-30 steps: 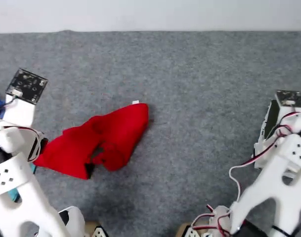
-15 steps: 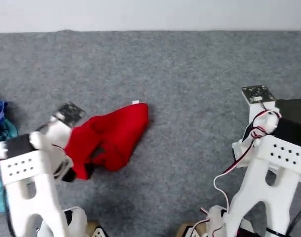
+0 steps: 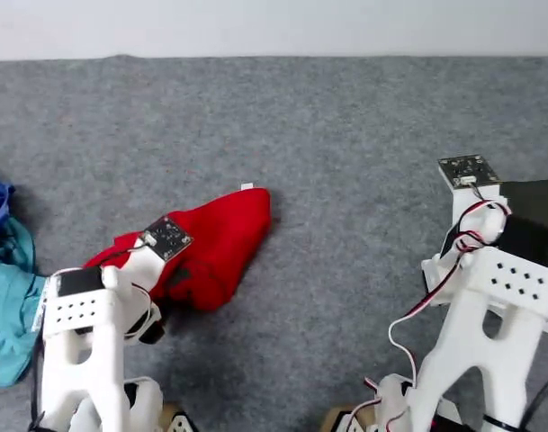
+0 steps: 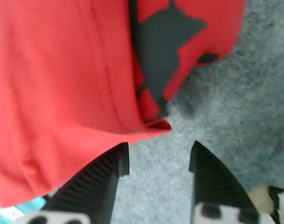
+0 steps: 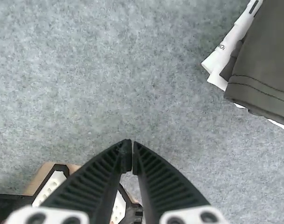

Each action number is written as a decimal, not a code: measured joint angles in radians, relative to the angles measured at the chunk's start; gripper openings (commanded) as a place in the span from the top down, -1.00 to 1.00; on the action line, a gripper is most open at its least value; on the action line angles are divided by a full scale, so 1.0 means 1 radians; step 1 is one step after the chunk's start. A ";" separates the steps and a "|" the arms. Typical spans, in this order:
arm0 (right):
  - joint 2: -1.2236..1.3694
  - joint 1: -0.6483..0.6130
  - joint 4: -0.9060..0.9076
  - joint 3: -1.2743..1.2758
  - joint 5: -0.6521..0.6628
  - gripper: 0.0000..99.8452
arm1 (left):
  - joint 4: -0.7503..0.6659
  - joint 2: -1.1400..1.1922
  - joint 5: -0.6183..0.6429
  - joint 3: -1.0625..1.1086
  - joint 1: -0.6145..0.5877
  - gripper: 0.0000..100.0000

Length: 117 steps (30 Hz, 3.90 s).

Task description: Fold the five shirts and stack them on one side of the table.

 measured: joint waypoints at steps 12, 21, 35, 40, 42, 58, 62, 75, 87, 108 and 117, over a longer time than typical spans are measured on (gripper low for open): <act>0.000 0.000 0.000 0.000 0.000 0.98 | -0.115 0.012 0.000 0.023 0.000 0.56; 0.000 0.000 0.000 0.000 0.000 0.98 | -0.109 0.275 0.000 -0.104 0.018 0.56; 0.000 0.000 0.000 0.000 0.000 0.98 | -0.098 0.460 0.106 -0.203 0.087 0.99; -0.005 0.000 0.000 0.000 0.000 0.98 | -0.098 0.454 0.144 -0.203 0.057 0.99; -0.005 0.000 0.000 0.000 0.000 0.98 | -0.083 0.404 0.149 -0.204 0.020 0.99; -0.005 -0.216 0.002 -0.052 0.000 0.98 | 0.247 -0.453 0.279 -0.439 -0.459 0.99; -0.005 -0.370 0.002 -0.052 0.000 0.98 | 0.247 -0.580 0.287 -0.439 -0.598 0.99; 0.261 -0.680 -0.123 -0.302 0.000 0.97 | 0.296 -0.861 0.219 -0.229 -0.819 0.99; 1.013 -0.862 0.002 -1.086 0.000 0.76 | 0.301 -1.076 0.114 -0.100 -0.819 0.99; 1.557 -1.046 -0.015 -1.619 0.166 0.60 | 0.301 -1.083 0.110 -0.091 -0.819 0.99; 1.666 -1.053 -0.060 -1.741 0.284 0.97 | 0.301 -1.083 0.110 -0.091 -0.819 0.99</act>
